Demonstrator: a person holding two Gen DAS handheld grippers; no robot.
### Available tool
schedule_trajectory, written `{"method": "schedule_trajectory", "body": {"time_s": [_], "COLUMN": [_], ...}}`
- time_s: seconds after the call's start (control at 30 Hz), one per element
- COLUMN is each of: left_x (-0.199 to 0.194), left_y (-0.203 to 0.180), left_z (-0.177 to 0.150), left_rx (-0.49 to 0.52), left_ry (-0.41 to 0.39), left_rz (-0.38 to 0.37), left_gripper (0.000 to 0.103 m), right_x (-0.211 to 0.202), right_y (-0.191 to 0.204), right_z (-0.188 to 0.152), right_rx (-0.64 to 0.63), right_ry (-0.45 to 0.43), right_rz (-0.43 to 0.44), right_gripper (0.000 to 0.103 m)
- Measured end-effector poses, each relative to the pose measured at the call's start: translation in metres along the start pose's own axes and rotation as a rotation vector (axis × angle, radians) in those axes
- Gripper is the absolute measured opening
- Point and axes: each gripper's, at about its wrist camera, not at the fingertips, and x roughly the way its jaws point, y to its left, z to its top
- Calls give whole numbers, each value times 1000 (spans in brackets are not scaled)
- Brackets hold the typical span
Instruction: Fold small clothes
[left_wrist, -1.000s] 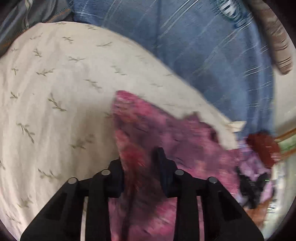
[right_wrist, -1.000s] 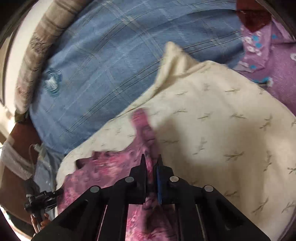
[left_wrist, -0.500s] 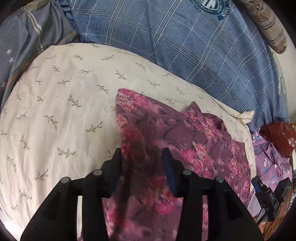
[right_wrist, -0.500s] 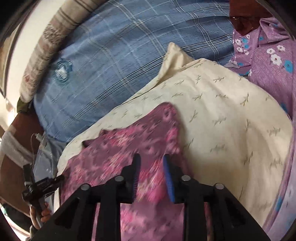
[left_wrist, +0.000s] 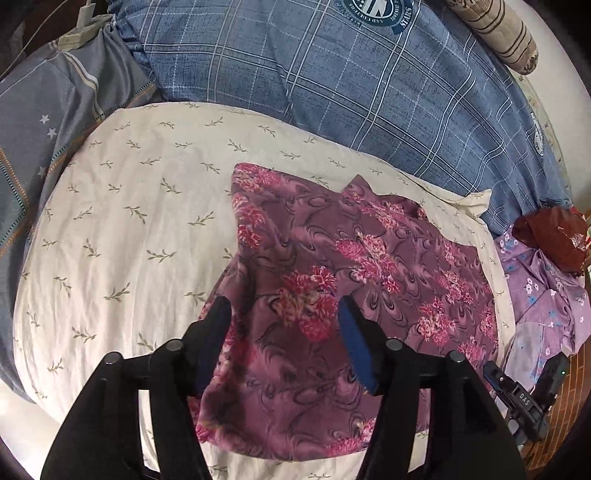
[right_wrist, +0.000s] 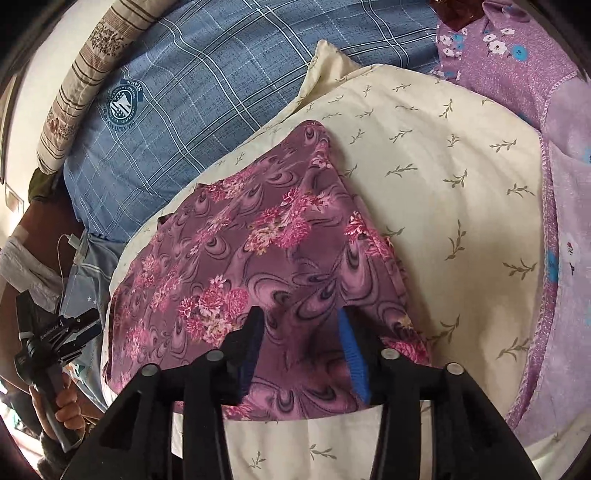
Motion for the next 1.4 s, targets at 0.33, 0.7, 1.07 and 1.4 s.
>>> {"method": "schedule_trajectory", "body": {"time_s": [0.33, 0.7, 1.07, 1.4], "left_x": [-25, -38, -18, 18], "left_y": [8, 15, 53, 60], "left_z": [-10, -21, -79, -86], "left_rx": [23, 29, -223, -414], "left_ry": [-77, -64, 192, 275], "left_rz": [125, 162, -223, -331], "left_gripper": [72, 72, 72, 77], "right_x": [-7, -16, -45, -25], "right_y": [12, 11, -51, -60], "right_z": [-10, -20, -28, -34], "right_rx": [-47, -41, 180, 245], "right_ry": [15, 18, -84, -105], "right_rz": [-50, -53, -69, 82], "right_gripper": [71, 74, 75, 73]}}
